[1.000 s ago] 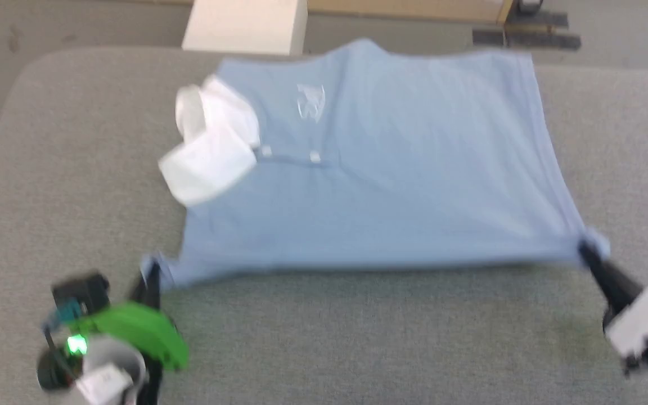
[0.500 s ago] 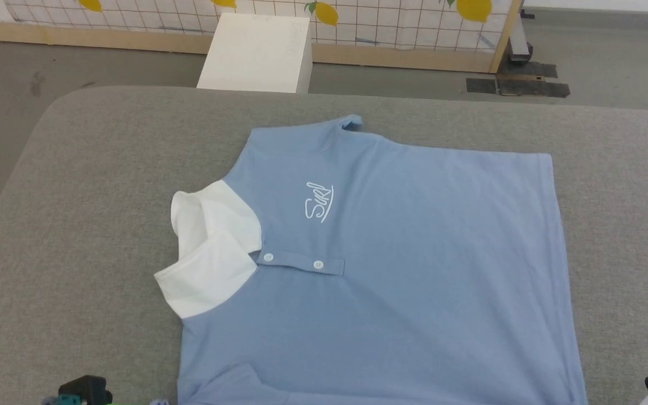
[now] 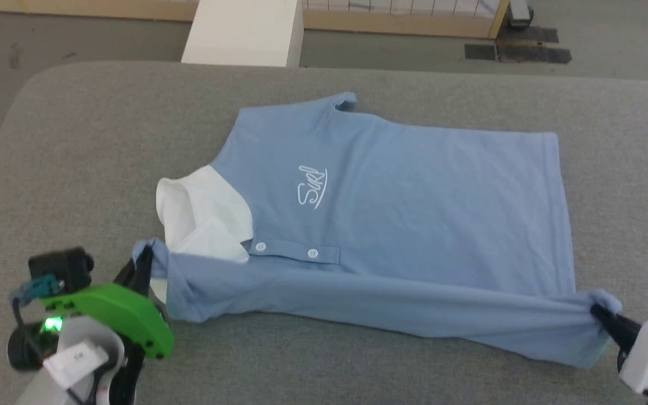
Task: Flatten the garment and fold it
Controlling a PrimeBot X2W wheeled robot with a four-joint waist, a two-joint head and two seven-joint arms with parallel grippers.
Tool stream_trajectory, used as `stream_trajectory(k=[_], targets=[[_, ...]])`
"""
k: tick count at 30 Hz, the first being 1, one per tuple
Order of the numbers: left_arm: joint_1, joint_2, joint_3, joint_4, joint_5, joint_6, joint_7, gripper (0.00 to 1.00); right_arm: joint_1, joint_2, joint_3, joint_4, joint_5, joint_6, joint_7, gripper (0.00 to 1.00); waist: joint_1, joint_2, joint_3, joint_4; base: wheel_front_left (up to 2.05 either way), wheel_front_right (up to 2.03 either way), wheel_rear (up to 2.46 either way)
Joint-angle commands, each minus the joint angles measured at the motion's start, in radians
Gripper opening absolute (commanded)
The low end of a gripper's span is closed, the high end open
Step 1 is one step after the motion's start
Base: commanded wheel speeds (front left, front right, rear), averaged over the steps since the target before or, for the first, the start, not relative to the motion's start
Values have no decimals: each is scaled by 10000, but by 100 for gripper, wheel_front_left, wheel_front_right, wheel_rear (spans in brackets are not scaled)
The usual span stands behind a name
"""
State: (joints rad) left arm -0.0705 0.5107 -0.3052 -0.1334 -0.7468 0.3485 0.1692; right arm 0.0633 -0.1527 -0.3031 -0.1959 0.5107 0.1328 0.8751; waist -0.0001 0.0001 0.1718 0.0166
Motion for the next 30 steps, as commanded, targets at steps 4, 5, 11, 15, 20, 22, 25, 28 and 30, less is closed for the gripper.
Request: stream_trajectory(k=[4,5,11,15,20,22,25,28,30], targets=[[-1413,-48,-282,892,511,-462,-285,0,-943,14,53,277,-523,-21,-13,0,1,-1,986,-22,0,0,0],[-1732,-122,-352,1122,612,-584,-430,0,-1131,39,95,358,-623,-21,24,0,1,-1,1170,-28,0,0,0],[-2885,-495,-677,2635,918,-1140,-1046,0,-1855,-1,397,927,-1251,-21,236,0,1,-1,1854,-97,0,0,0],[-3290,-728,-815,3521,816,-1421,-1078,0,-2120,-29,634,1271,-1380,-21,240,0,1,-1,2041,-88,0,0,0],[-3478,-917,-842,4194,642,-1638,-1180,31,-2326,-19,889,1492,-1142,-21,-2,51,1,-1,1978,-85,0,0,0],[-3486,-939,-757,4289,572,-1641,-1295,100,-2345,-7,920,1502,-967,-21,-191,100,1,-1,1818,-59,0,0,0],[-3353,-841,-579,4214,477,-1485,-1313,100,-2285,130,692,1320,-607,-21,-531,100,1,-1,1439,8,0,0,0],[-3026,-616,-422,3824,477,-1103,-1144,100,-2068,257,319,933,-434,-21,-805,100,1,-1,1059,103,0,0,0],[-2681,-476,-375,3393,464,-693,-771,100,-1837,379,-6,618,-395,-21,-977,100,1,-1,824,193,0,0,0]])
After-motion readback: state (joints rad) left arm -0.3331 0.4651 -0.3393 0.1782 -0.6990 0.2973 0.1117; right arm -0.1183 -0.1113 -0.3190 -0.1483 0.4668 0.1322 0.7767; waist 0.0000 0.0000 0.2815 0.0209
